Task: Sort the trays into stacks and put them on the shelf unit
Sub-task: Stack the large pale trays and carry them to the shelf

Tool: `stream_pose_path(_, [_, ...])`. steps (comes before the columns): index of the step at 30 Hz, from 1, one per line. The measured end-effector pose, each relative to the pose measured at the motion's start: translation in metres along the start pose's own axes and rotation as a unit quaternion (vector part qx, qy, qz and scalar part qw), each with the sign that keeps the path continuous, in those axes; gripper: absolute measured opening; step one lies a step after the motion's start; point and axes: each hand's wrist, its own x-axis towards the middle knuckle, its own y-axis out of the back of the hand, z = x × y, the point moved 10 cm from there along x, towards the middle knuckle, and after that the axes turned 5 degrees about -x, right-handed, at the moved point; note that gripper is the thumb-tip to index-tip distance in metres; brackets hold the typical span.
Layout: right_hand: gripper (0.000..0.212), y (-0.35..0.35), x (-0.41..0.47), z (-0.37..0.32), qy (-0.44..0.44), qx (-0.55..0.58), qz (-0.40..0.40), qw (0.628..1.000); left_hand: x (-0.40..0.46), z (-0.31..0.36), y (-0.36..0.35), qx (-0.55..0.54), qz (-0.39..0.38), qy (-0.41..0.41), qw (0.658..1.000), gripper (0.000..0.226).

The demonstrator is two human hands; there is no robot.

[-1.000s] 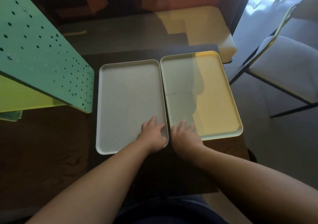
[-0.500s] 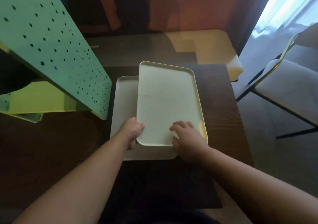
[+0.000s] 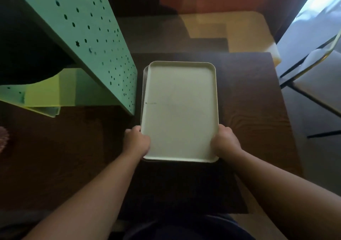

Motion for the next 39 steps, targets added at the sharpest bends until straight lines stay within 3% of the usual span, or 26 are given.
stream_pose_path(3, [0.03,-0.003,-0.001,-0.008,0.008,-0.028,0.004,1.0,0.001,0.002,0.004,-0.029,0.024,-0.038,0.999,0.055])
stream_pose_path(6, [0.028,-0.007,-0.003,-0.01,-0.012,-0.004,-0.005,1.0,0.011,-0.007,0.0,-0.045,-0.01,-0.015,0.999,0.046])
stream_pose_path(14, [0.048,-0.006,-0.008,0.002,-0.094,0.161,-0.024,0.982,0.006,-0.009,-0.004,-0.011,-0.042,0.025,0.999,0.042])
stream_pose_path(19, [0.058,-0.011,-0.012,0.012,-0.112,0.249,-0.063,0.96,0.011,-0.027,-0.013,-0.132,-0.039,0.099,0.986,0.064])
stream_pose_path(21, [0.06,-0.006,-0.011,0.017,-0.112,0.284,-0.052,0.951,0.015,-0.025,-0.022,-0.182,-0.034,0.102,0.977,0.056])
stream_pose_path(25, [0.043,0.019,-0.012,0.025,-0.091,0.348,-0.008,0.933,-0.009,0.018,-0.012,-0.253,-0.02,0.094,0.963,0.048])
stream_pose_path(28, [0.036,0.028,-0.024,0.033,-0.063,0.412,0.029,0.908,-0.02,0.036,-0.006,-0.272,-0.038,0.063,0.96,0.042])
stream_pose_path(31, [0.022,0.051,-0.031,0.025,0.001,0.475,0.075,0.877,-0.02,0.077,0.013,-0.291,-0.067,-0.036,0.954,0.034])
stream_pose_path(33, [0.025,0.129,-0.041,0.045,0.083,0.523,0.092,0.843,-0.054,0.163,0.035,-0.28,-0.047,-0.162,0.945,0.023])
stream_pose_path(35, [0.037,0.146,-0.027,0.036,0.106,0.547,0.073,0.827,-0.054,0.177,0.049,-0.264,-0.057,-0.216,0.938,0.017])
stream_pose_path(39, [0.044,0.174,-0.02,0.025,0.117,0.583,0.078,0.8,-0.054,0.182,0.039,-0.193,-0.082,-0.237,0.949,0.017])
